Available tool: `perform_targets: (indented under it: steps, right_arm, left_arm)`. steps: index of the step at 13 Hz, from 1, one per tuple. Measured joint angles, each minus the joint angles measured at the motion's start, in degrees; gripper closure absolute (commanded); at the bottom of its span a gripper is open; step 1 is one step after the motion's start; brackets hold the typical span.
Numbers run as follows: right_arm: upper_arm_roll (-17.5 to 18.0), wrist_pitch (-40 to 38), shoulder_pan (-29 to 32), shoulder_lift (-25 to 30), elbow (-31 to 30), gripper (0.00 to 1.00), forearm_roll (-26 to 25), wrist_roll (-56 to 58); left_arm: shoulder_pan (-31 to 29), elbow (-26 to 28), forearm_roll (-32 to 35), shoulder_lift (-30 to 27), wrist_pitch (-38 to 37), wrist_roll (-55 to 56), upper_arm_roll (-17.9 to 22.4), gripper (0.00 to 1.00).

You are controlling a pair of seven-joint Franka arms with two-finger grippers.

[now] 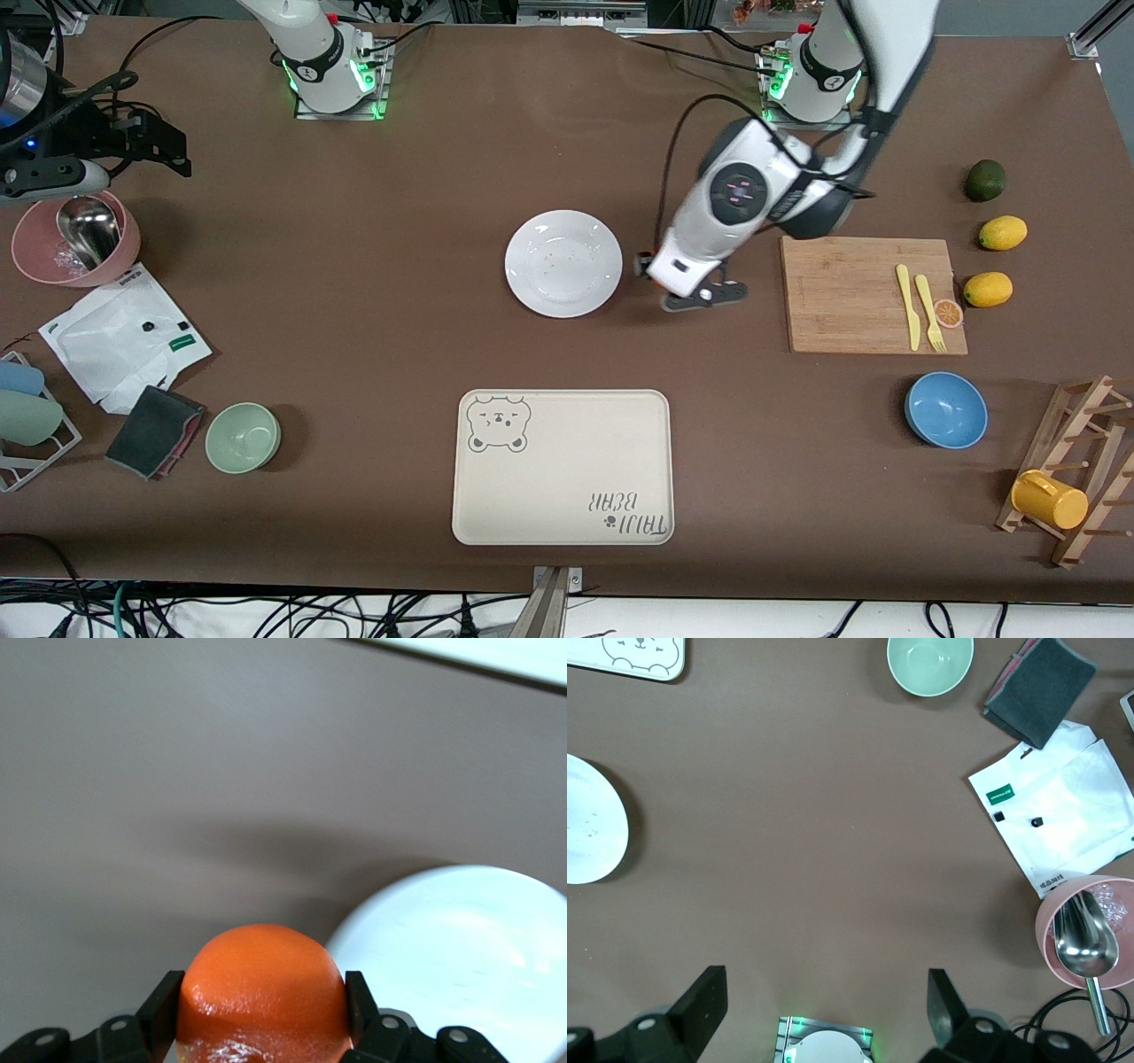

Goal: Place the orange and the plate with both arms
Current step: 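Carry the orange with the left gripper and lower it onto the plate, then retract the left gripper to rest while the right gripper reaches toward the plate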

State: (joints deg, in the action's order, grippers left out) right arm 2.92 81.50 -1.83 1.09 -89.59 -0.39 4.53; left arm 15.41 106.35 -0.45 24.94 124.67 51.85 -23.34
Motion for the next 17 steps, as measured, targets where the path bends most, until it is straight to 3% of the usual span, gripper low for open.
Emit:
perform_targets:
  steps: [4,8,9,11,17]
  right_arm:
    - [0.0,0.0,0.0,-0.1,-0.3,0.00,0.0,0.0]
    - [0.0,0.4,0.0,-0.5,-0.4,0.00,0.0,0.0]
    - [0.1,0.6,0.0,-0.6,-0.5,0.00,0.0,0.0]
    - [0.3,1.5,-0.1,-0.8,-0.5,0.00,0.0,0.1]
    - [0.5,1.9,-0.9,-0.8,-0.5,0.00,0.0,0.1]
  left_arm:
    - [11.1,-10.8,0.0,9.9,0.1,15.3,0.1,0.71]
    - [12.1,-12.6,0.0,15.5,4.2,16.4,1.0,0.67]
    - [12.0,-12.7,0.0,16.4,5.5,16.4,1.1,0.56]
    - [12.1,-12.9,0.0,17.6,6.9,16.4,1.1,0.00]
    - [12.3,-14.8,2.8,17.4,7.2,16.4,1.2,0.00]
